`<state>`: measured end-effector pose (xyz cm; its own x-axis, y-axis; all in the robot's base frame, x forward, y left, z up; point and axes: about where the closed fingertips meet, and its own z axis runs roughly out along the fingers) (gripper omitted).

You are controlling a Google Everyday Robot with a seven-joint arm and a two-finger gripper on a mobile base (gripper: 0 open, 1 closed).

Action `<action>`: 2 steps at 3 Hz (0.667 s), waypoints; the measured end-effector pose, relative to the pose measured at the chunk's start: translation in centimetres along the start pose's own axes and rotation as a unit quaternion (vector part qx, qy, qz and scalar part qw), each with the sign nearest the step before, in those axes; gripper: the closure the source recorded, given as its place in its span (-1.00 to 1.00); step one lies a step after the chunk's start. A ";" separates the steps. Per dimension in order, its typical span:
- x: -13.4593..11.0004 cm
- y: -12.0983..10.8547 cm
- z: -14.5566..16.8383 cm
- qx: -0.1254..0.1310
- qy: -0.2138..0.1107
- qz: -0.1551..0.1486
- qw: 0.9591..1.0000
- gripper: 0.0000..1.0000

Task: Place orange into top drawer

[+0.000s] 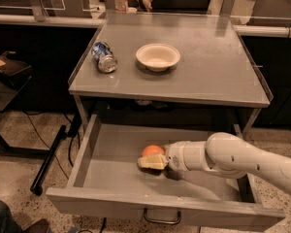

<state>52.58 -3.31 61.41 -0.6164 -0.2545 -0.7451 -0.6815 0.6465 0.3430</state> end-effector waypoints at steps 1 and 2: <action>0.0 0.0 0.0 0.000 0.000 0.000 1.000 -1.00; 0.0 0.0 0.0 0.000 0.000 0.000 1.000 -1.00</action>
Offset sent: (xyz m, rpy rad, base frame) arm 0.0000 0.0000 0.0000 0.0000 0.0000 0.0001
